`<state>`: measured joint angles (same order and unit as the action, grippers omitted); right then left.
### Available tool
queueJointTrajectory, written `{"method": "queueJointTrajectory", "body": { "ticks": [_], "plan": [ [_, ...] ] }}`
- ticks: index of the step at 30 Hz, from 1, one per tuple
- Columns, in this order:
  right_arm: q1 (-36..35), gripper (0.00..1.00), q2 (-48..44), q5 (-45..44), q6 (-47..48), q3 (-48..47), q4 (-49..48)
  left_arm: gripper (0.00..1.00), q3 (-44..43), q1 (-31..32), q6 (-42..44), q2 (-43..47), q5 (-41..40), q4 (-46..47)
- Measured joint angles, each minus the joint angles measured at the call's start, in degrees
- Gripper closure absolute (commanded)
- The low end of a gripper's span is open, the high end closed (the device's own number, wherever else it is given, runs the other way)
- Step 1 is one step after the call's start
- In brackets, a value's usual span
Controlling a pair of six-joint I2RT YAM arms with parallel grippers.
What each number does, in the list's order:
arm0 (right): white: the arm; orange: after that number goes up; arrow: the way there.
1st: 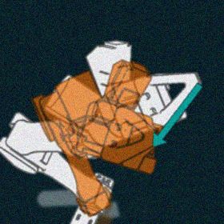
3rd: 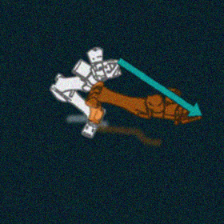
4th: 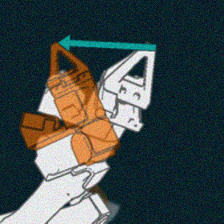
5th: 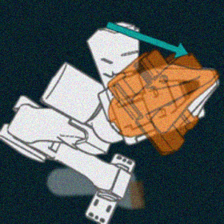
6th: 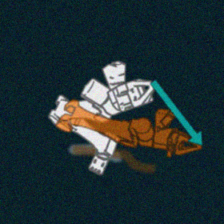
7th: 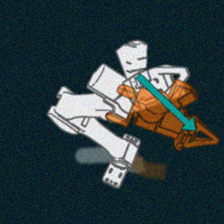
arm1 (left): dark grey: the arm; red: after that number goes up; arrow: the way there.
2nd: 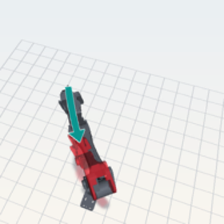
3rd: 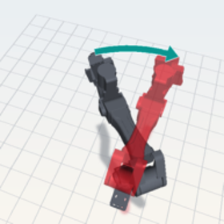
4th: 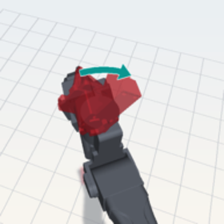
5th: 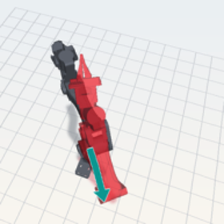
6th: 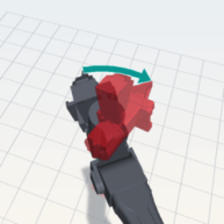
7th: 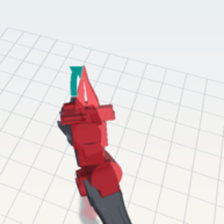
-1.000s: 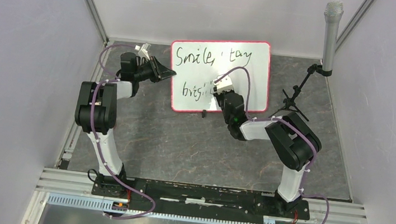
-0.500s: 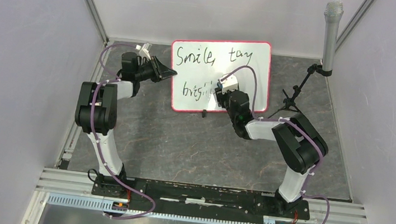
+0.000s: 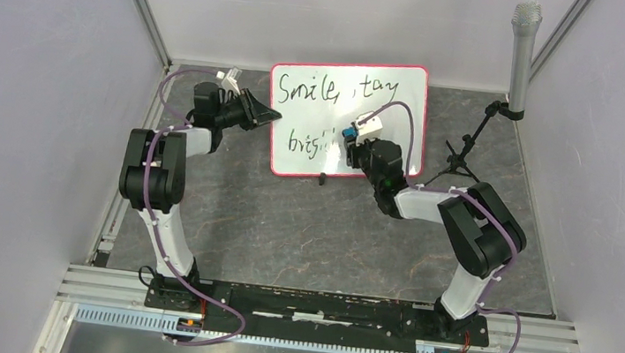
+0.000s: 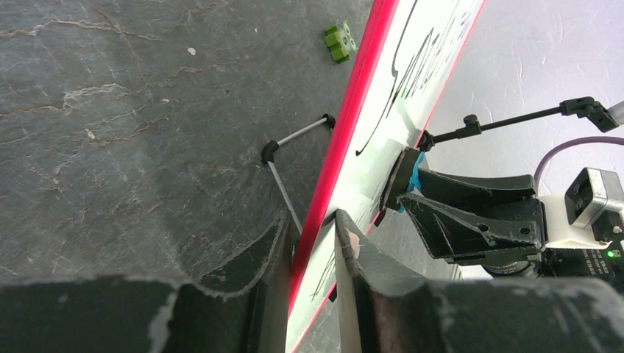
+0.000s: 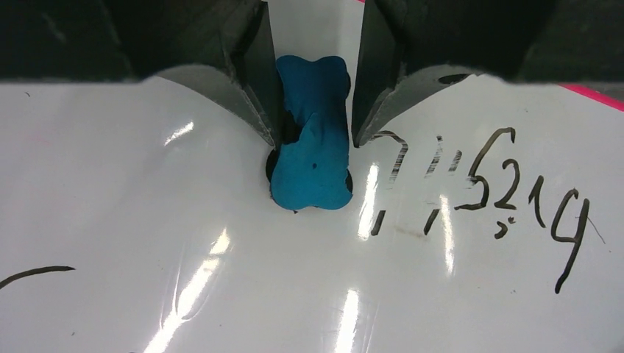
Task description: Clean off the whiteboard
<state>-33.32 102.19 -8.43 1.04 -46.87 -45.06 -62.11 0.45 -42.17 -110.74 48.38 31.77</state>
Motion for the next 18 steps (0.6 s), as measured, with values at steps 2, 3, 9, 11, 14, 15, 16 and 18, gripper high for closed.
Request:
{"method": "queueJointTrajectory", "body": {
  "ticks": [2,3,9,11,14,15,16,18],
  "plan": [
    [0.0,0.62,0.5,0.6,-0.2,-0.6,0.2,0.73,0.0,0.0,0.0,0.0,0.0,0.0],
    [0.1,0.66,0.9,0.9,-0.2,-1.2,0.2,0.74,0.0,0.0,0.0,0.0,0.1,0.0],
    [0.3,0.79,1.9,0.9,-0.3,-2.8,0.2,0.75,0.0,0.0,0.0,0.0,0.1,0.0],
    [0.3,0.72,2.6,0.7,-0.3,-3.9,0.3,0.74,0.0,0.0,0.0,0.0,0.1,0.0],
    [0.2,0.66,3.3,0.6,-0.1,-4.8,0.2,0.74,0.0,0.1,0.0,0.0,0.0,0.1],
    [0.2,0.64,3.5,0.6,0.0,-4.8,0.0,0.73,0.0,0.1,0.0,0.0,0.0,0.1],
    [0.2,0.62,3.5,0.6,0.1,-4.8,-0.2,0.73,0.0,0.1,0.0,0.0,-0.1,0.1],
    [0.0,0.59,3.7,0.3,0.3,-4.8,-0.6,0.73,0.0,0.1,0.0,0.0,-0.1,0.1]
  ]
}}
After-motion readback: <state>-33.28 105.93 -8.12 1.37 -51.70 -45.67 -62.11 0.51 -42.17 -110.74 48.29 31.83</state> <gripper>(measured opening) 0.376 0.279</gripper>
